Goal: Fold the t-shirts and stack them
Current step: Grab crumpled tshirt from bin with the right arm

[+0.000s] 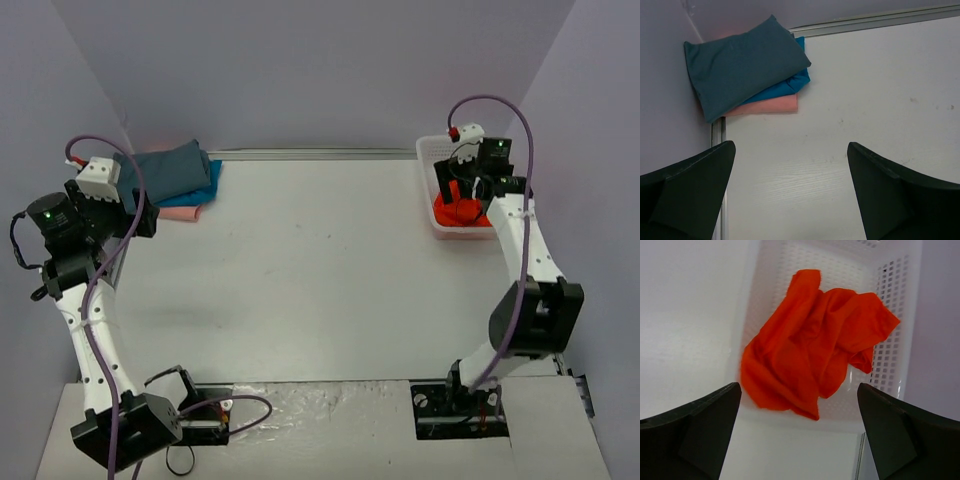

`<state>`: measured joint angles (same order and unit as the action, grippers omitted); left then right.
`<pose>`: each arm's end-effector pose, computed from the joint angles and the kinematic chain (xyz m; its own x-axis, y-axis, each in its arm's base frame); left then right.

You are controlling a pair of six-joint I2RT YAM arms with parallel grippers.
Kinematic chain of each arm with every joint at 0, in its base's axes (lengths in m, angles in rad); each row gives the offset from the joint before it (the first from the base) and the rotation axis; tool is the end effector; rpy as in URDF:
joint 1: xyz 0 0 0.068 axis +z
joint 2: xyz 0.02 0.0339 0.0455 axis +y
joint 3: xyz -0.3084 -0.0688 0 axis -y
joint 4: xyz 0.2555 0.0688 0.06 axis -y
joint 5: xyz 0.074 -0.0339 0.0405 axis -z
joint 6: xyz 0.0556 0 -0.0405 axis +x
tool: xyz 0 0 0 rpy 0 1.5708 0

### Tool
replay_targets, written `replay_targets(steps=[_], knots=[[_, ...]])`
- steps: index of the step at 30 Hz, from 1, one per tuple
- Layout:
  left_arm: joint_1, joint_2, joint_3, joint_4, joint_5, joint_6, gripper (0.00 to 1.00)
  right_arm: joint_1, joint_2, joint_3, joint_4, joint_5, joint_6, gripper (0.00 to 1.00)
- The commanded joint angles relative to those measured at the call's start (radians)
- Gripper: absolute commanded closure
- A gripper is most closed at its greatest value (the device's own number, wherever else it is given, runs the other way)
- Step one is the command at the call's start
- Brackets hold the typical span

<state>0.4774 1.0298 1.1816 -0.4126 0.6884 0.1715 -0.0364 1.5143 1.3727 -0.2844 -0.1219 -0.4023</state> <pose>0.2095 0.0686 0.4457 -0.1932 0.0485 -0.9800 0.2266 0.9740 0.0035 0.3816 -0.0071 0.3914 -0.3508 -0.3761 -0.8576 -0.2303 0.9223 -0.3103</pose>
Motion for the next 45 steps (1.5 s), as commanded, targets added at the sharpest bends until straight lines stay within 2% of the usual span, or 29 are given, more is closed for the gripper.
replay_targets(steps=[1,6,13,14,15,16,17,18,22,27,34,38,41,42,45], knots=[[-0.005,-0.033,-0.008,0.058,0.034,-0.032,0.06,-0.069,0.144,0.109,0.030,0.096,0.014,0.02],[-0.005,-0.037,-0.033,0.035,0.031,-0.001,0.06,-0.126,0.309,0.155,0.033,0.090,0.031,0.05],[-0.008,-0.024,-0.039,0.032,0.049,0.003,0.06,-0.166,0.385,0.108,0.039,0.044,0.014,0.11],[-0.008,-0.020,-0.039,0.031,0.053,0.003,0.06,-0.168,0.395,0.106,0.040,0.041,0.010,0.20],[-0.008,-0.014,-0.039,0.029,0.056,0.003,0.06,-0.172,0.417,0.106,0.040,0.038,0.005,0.35],[-0.010,-0.011,-0.039,0.029,0.056,0.005,0.06,-0.174,0.434,0.106,0.037,0.022,-0.006,0.67],[-0.010,-0.010,-0.039,0.025,0.057,0.006,0.06,-0.174,0.438,0.106,0.037,0.021,-0.010,0.86],[-0.010,-0.008,-0.040,0.021,0.057,0.006,0.06,-0.175,0.440,0.106,0.039,0.018,-0.012,1.00],[-0.010,-0.011,-0.046,0.017,0.063,0.016,0.06,-0.171,0.397,0.115,0.030,-0.013,0.000,1.00],[-0.010,0.001,-0.042,0.021,0.071,0.003,0.06,-0.146,0.265,0.141,0.001,0.001,0.025,1.00],[-0.013,0.006,-0.045,0.024,0.088,-0.009,0.06,-0.053,0.107,0.245,-0.068,0.041,0.048,1.00],[-0.014,0.009,-0.045,0.028,0.094,-0.013,0.06,0.076,0.089,0.399,-0.130,0.073,0.066,1.00],[-0.017,0.009,-0.040,0.021,0.091,-0.012,0.06,0.159,0.110,0.578,-0.211,0.068,0.071,1.00],[-0.019,0.009,-0.039,0.017,0.085,-0.007,0.06,0.227,0.113,0.662,-0.254,0.067,0.063,1.00],[-0.019,0.010,-0.025,-0.002,0.071,-0.001,0.06,0.372,0.103,0.733,-0.302,0.055,0.066,1.00]])
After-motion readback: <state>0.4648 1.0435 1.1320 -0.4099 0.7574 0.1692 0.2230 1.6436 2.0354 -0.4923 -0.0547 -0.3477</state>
